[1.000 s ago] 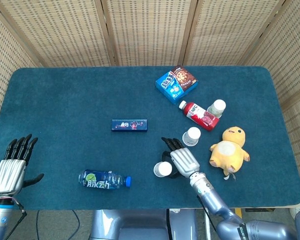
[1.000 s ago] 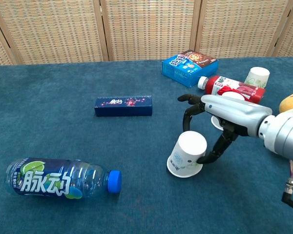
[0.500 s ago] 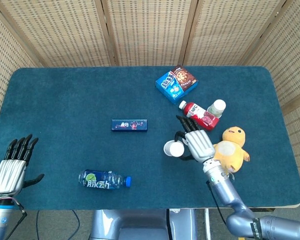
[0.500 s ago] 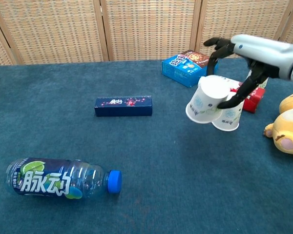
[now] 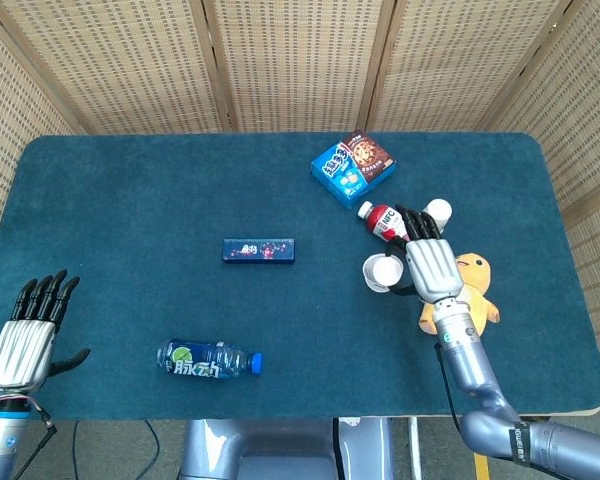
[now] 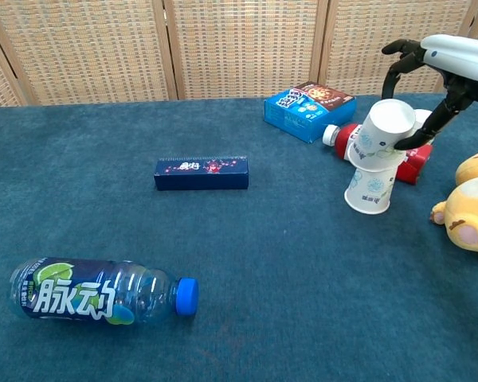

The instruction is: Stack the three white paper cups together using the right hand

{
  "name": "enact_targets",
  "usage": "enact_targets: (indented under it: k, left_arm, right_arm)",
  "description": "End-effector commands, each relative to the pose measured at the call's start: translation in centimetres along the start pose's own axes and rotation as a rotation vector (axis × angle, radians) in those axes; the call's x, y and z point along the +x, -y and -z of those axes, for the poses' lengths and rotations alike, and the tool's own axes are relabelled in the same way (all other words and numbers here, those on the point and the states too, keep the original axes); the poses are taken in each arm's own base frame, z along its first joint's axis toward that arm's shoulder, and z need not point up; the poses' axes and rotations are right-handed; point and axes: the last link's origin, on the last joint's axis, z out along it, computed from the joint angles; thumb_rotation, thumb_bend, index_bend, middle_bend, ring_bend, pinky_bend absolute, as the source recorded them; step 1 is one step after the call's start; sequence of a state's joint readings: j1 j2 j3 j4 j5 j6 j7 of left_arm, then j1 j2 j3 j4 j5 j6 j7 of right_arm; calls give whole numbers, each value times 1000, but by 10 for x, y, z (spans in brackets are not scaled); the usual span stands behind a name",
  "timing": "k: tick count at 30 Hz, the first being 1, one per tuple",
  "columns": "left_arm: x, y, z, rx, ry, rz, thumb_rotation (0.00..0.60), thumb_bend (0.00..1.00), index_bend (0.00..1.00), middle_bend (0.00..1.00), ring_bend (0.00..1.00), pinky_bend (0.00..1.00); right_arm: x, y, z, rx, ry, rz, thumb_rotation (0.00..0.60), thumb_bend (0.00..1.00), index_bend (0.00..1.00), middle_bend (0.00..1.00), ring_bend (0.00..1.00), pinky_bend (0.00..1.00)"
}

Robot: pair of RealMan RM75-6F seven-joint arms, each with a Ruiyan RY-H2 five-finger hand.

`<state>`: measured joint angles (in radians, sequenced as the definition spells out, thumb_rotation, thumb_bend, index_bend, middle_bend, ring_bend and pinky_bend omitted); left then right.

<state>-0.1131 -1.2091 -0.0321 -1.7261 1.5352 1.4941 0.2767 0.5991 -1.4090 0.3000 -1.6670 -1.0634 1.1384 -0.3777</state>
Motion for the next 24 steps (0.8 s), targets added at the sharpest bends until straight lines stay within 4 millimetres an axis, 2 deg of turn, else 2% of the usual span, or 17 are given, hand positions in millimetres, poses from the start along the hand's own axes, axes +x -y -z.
enact_targets:
  k: [1, 14, 21, 24]
  left_arm:
    - [0, 0, 0, 0, 0, -3, 600, 25, 0, 0, 0, 4]
    - [-2, -1, -1, 2, 2, -11, 600, 24, 0, 0, 0, 4]
    - [-2, -1, -2, 5, -2, -11, 600, 24, 0, 0, 0, 4]
    - [-3, -1, -2, 6, 0, -12, 600, 25, 0, 0, 0, 3]
  right_arm:
    - [-3, -4, -3, -13, 13, -1, 600, 198, 534, 47, 0, 20]
    - [-10, -17, -22, -45, 26, 16, 600, 198, 507, 26, 0, 10]
    - [-16, -26, -26, -63, 40, 40, 600, 197, 304, 0, 0, 0]
    - [-17, -29, -25, -71, 47, 39, 600, 196, 284, 0, 0, 0]
